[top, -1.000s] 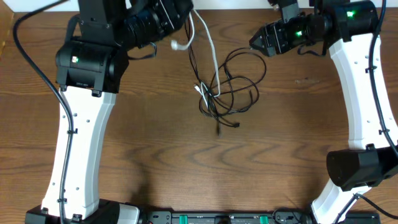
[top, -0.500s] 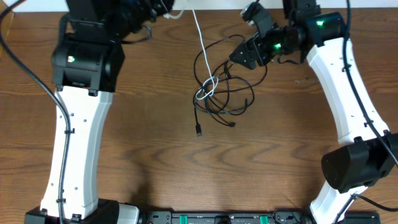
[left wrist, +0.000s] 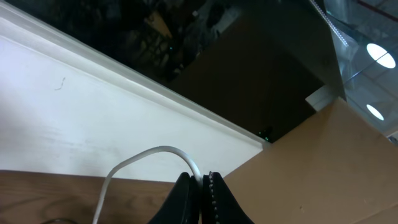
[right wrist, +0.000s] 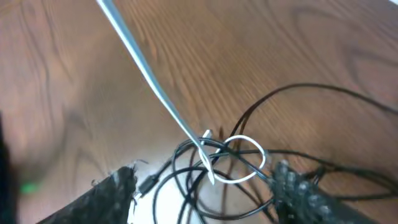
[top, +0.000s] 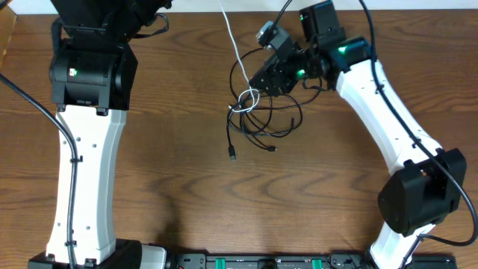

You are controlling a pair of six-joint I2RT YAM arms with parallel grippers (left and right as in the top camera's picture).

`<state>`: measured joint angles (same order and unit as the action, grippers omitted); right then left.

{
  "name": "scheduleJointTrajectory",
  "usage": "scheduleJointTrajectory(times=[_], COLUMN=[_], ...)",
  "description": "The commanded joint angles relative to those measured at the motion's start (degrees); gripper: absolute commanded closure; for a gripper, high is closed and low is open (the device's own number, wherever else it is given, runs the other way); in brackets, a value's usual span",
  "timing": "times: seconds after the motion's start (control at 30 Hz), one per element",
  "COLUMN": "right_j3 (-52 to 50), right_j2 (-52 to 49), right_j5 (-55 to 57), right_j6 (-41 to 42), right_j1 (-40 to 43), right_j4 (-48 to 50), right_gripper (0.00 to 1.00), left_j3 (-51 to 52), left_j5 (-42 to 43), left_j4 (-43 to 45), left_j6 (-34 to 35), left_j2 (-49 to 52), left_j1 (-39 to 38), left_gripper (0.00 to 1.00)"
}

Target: Untangle cables

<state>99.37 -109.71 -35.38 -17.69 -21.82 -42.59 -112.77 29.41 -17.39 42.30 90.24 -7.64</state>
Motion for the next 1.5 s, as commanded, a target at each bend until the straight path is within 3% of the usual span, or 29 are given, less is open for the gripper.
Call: scheduleJointTrajectory(times=[0.0, 0.37, 0.67, 0.83, 0.93, 1.13, 1.47], right_j3=[-4.48, -17.18, -23.02, -23.02, -22.99, -22.97, -21.59], right_j2=[-0.13, -0.13, -2.12, -6.1, -6.51, -0.74, 19.69], right_j5=[-0.94, 3.93, 4.72, 5.46, 5.46, 5.16, 7.56], right_j6=[-0.57, 8.04, 12.66, 19.74, 21.16, 23.3, 24.46], right_j1=[-1.22, -2.03, -3.15, -3.13, -2.99, -0.07, 3.28], right_j4=[3.52, 20.26, 32.92, 35.52, 35.8, 30.84, 18.71], right_gripper=[0.42, 0.62, 0.6, 0.85, 0.99, 0.99, 0.99], left_j3=[-1.62, -1.6, -1.6, -1.6, -1.6, -1.57, -1.36], left_j5=[-0.55, -0.57, -0.55, -0.55, -0.57, -4.17, -16.06], left_j4=[0.57, 0.55, 0.35, 0.26, -0.57, -8.15, -26.01], left_j6=[0.66, 0.63, 0.63, 0.52, -0.79, -6.14, -14.78], left_j2=[-1.55, -1.55, -1.55, -1.55, -1.53, -1.51, -0.42], left_j1=[0.24, 0.35, 0.35, 0.35, 0.35, 0.35, 0.35], left_gripper=[0.93, 0.93, 0.92, 0.93, 0.92, 0.93, 0.92])
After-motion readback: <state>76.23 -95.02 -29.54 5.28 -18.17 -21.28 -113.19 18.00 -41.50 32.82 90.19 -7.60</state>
